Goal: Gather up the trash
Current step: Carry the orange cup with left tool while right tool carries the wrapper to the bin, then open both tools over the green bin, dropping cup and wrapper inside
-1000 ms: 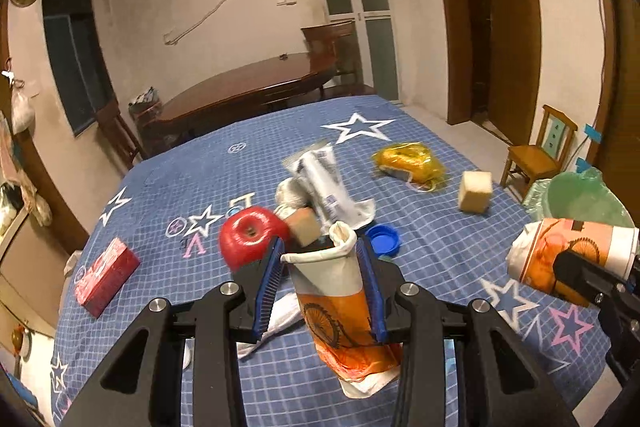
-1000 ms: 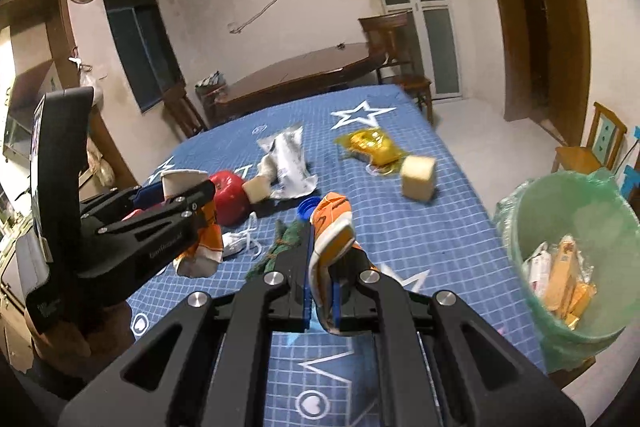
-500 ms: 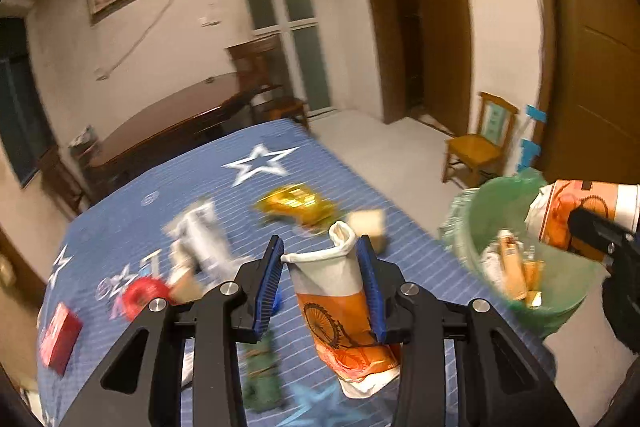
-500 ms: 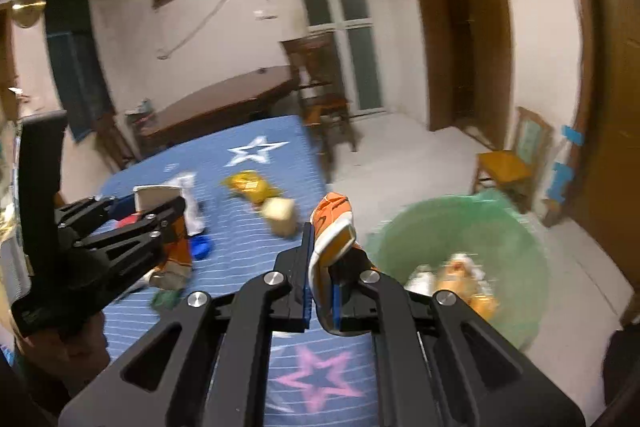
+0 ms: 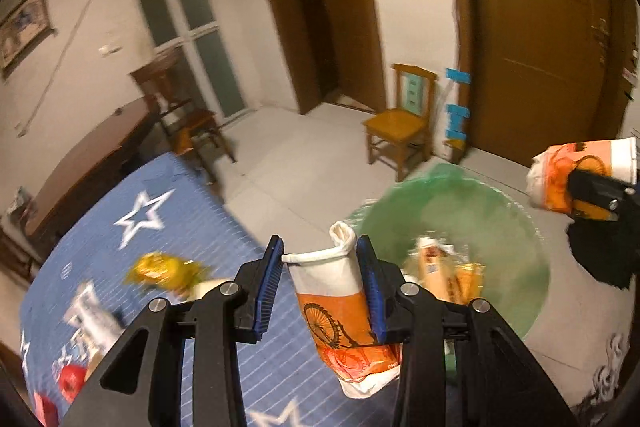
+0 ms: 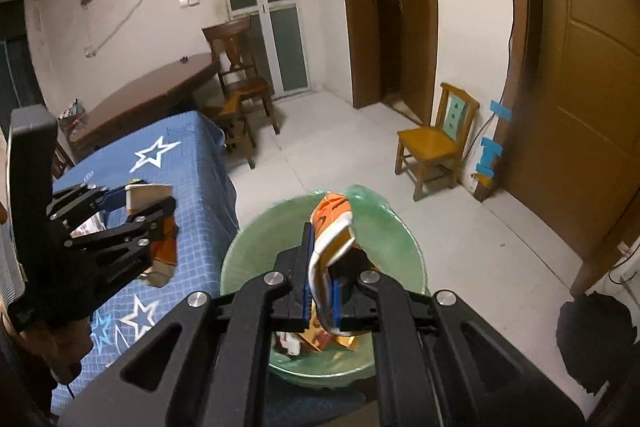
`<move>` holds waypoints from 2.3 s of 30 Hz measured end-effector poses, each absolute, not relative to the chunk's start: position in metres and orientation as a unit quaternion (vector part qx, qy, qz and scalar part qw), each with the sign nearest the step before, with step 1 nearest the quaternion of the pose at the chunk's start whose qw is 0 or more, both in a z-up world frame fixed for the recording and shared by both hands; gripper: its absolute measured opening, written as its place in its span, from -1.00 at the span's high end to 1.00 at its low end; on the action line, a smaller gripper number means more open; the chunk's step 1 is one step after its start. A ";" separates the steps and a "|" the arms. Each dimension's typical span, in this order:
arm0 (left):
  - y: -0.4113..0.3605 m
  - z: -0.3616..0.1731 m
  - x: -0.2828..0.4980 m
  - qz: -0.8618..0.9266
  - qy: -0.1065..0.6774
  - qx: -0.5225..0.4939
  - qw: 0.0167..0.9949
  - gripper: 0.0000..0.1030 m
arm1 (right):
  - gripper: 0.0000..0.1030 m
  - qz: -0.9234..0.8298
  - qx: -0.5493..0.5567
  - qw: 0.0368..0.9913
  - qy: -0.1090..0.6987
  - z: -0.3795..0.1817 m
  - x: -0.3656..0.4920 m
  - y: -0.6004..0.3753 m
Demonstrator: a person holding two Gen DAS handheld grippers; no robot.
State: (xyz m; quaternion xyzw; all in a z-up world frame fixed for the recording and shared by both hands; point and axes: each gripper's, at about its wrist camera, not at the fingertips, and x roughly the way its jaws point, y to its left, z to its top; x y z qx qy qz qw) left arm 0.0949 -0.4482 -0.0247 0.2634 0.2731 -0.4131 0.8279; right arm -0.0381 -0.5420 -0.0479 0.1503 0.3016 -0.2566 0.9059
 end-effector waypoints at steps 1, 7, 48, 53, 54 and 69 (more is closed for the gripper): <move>-0.457 -0.027 0.093 -0.419 0.273 0.269 0.823 0.23 | 0.89 -0.256 0.151 0.903 0.310 -0.051 -0.038 -0.545; -0.490 -0.047 0.084 -0.453 0.280 0.299 0.792 0.23 | 0.89 -0.251 0.160 0.887 0.353 -0.064 -0.033 -0.559; -0.499 -0.077 0.100 -0.486 0.332 0.298 0.751 -0.49 | 0.59 -0.232 0.185 0.871 0.392 -0.073 -0.024 -0.583; -0.499 -0.075 0.110 -0.468 0.343 0.283 0.764 -0.50 | 0.55 -0.231 0.206 0.869 0.386 -0.080 -0.025 -0.597; -0.498 -0.074 0.111 -0.465 0.343 0.281 0.766 -0.50 | 0.55 -0.232 0.207 0.869 0.386 -0.081 -0.025 -0.598; -0.445 -0.061 0.106 -0.414 0.323 0.265 0.809 -0.53 | 0.55 -0.218 0.176 0.891 0.356 -0.071 -0.019 -0.568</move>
